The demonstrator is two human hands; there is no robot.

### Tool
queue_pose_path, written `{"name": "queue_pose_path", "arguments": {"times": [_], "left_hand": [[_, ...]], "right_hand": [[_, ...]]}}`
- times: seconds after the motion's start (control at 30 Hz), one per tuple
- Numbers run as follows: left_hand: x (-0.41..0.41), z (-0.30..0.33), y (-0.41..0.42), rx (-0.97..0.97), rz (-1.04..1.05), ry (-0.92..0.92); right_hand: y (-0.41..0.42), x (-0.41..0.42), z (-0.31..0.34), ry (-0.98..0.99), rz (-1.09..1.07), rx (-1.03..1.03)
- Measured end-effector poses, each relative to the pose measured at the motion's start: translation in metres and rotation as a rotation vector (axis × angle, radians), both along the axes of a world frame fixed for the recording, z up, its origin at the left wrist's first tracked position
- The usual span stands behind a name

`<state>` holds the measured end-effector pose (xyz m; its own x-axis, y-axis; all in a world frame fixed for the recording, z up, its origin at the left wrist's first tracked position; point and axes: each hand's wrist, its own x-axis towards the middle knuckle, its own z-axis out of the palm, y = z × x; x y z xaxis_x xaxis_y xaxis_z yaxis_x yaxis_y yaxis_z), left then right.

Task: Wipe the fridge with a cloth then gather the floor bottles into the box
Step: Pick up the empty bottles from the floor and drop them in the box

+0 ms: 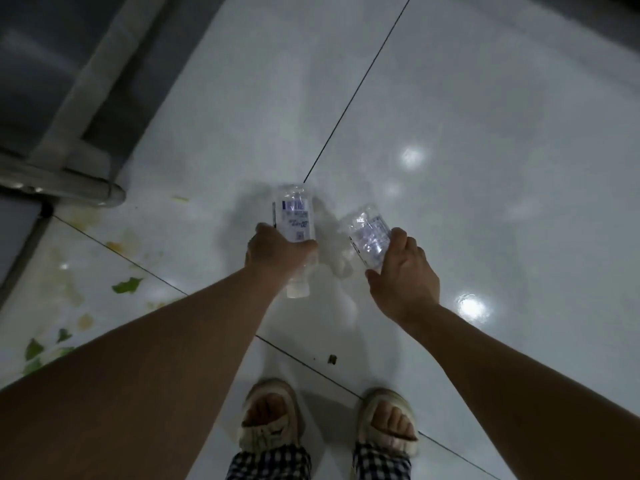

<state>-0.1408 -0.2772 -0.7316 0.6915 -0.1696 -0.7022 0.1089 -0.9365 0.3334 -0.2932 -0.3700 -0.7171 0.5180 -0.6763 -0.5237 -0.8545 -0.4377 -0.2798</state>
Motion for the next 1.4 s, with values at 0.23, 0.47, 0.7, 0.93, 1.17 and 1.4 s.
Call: {"name": "queue_pose_path", "arguments": {"times": [0.23,0.47,0.7,0.93,1.17,1.4], "left_hand": [[0.009,0.162,-0.036,-0.054,-0.137,-0.071],[-0.01,0.341,-0.066,-0.2,-0.205,-0.083],[-0.026,0.513,-0.082,-0.334,-0.334,-0.1],[-0.053,0.63,-0.095,-0.372,-0.596,-0.199],[-0.124,0.728,-0.112,-0.499,-0.89,-0.259],[-0.235,0.788,-0.125,-0.558,-1.159,-0.262]], "right_hand": [[-0.038,0.001,0.161,-0.026,0.026,-0.045],[-0.071,-0.008,0.343,-0.048,0.041,-0.178],[-0.082,-0.039,0.52,-0.065,0.015,-0.335],[-0.061,-0.097,0.637,-0.037,-0.149,-0.409],[-0.032,-0.18,0.723,-0.06,-0.39,-0.47],[-0.004,-0.296,0.775,0.006,-0.63,-0.507]]}}
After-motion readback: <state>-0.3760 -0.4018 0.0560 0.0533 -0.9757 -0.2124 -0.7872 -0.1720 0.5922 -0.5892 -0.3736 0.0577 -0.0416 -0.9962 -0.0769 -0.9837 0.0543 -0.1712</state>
